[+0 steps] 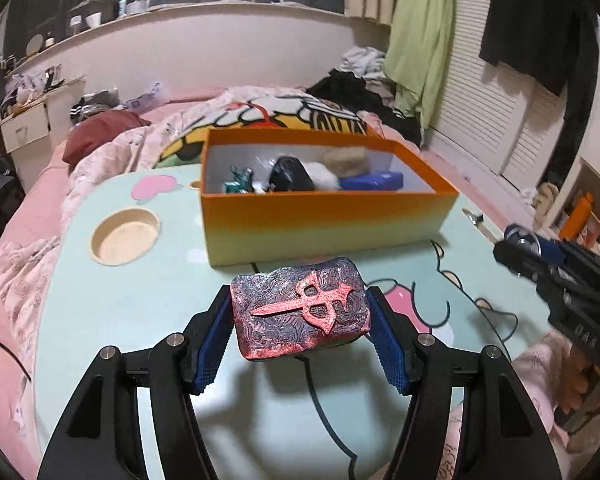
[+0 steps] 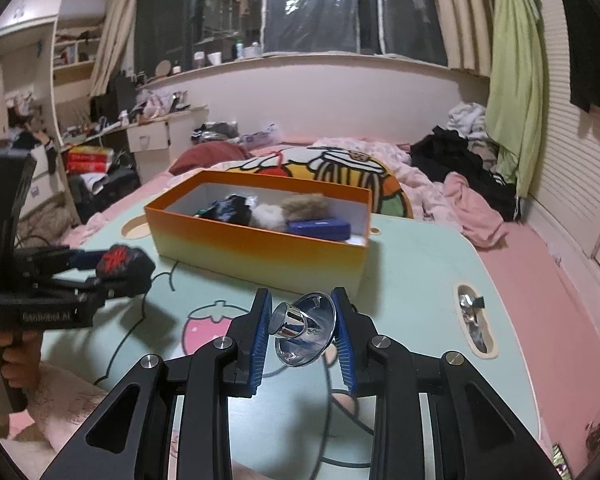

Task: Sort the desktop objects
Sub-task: 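Drop the red case into the orange box while the right drops the metal clip in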

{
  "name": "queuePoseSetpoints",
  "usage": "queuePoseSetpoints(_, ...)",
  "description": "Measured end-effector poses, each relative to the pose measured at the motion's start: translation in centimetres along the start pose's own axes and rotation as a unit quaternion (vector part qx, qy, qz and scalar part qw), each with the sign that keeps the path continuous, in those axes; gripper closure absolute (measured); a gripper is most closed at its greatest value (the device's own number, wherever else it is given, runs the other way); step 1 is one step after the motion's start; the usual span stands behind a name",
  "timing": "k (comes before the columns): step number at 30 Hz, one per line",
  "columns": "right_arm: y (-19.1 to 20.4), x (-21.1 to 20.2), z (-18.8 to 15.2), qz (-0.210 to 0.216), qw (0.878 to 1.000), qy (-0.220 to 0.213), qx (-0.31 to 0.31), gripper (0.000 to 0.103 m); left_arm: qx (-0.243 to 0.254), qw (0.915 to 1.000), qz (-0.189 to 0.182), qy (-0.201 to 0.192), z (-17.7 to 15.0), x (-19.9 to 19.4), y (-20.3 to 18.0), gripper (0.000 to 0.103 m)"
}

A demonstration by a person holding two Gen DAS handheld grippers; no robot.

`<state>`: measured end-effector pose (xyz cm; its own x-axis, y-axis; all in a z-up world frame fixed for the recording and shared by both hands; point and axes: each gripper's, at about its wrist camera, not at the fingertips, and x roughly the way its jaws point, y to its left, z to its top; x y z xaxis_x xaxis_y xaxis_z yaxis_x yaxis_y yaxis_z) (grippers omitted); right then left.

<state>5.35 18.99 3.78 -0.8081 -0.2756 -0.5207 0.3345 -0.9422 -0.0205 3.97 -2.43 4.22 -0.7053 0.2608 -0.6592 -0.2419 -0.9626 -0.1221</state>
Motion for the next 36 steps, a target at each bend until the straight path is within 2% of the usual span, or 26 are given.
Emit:
queuePoseSetpoints(11,2.0,0.9,1.0,0.010,1.000,0.000,-0.025,0.074,0.003,0.9999,-0.012,-0.007,0.4,-0.2,-0.8,0.038)
queuePoseSetpoints(13,1.7,1.4,2.1,0.009,1.000,-0.006,-0.028,0.074,0.004,0.9998,-0.015,-0.013,1.2,-0.4,-1.0,0.038)
queuePoseSetpoints(17,0.8,3.9,5.8,-0.013,0.999,-0.018,-0.029,0.074,-0.001,0.9987,-0.021,-0.047,5.7,-0.4,-1.3,0.038)
queuePoseSetpoints(19,0.2,5.7,7.4,-0.025,0.999,-0.019,-0.028,0.074,-0.003,0.9984,-0.007,-0.055,7.8,0.4,-1.2,0.038)
queuePoseSetpoints(22,-0.9,9.2,9.0,-0.015,1.000,0.001,-0.009,0.073,0.003,0.9975,0.049,-0.050,10.5,3.8,-0.5,0.038)
queuePoseSetpoints(23,-1.3,10.4,9.1,-0.010,1.000,0.015,-0.005,0.070,0.001,0.9978,0.053,-0.040,10.9,5.4,0.0,0.037)
queuePoseSetpoints(24,-1.5,11.9,8.9,-0.005,0.999,0.038,-0.003,0.062,-0.003,0.9983,0.052,-0.025,10.9,6.6,0.4,0.037)
queuePoseSetpoints(25,-1.7,13.2,8.5,-0.007,0.998,0.065,-0.003,0.043,-0.011,0.9985,0.052,-0.007,10.7,7.7,0.9,0.037)
queuePoseSetpoints(26,-1.7,14.1,8.1,-0.014,0.997,0.080,-0.006,0.038,-0.024,0.9985,0.048,0.010,10.3,8.5,1.5,0.037)
queuePoseSetpoints(27,-1.7,14.6,7.6,-0.023,0.996,0.088,-0.013,0.038,-0.028,0.9986,0.043,0.013,9.9,8.7,1.6,0.036)
queuePoseSetpoints(28,-1.8,14.5,7.3,-0.022,0.997,0.078,-0.009,0.037,-0.029,0.9988,0.039,0.010,9.6,8.6,1.7,0.034)
queuePoseSetpoints(30,-2.1,14.0,7.1,-0.024,0.997,0.071,-0.002,0.033,-0.017,0.9991,0.038,-0.010,9.0,7.9,1.5,0.033)
queuePoseSetpoints(33,-2.0,13.1,7.0,-0.027,0.998,0.059,-0.008,0.032,-0.008,0.9982,0.052,-0.029,8.8,6.8,1.1,0.022)
queuePoseSetpoints(36,-1.5,12.2,6.9,-0.030,0.998,0.052,-0.016,0.032,-0.003,0.9983,0.046,-0.036,8.6,5.7,0.6,0.022)
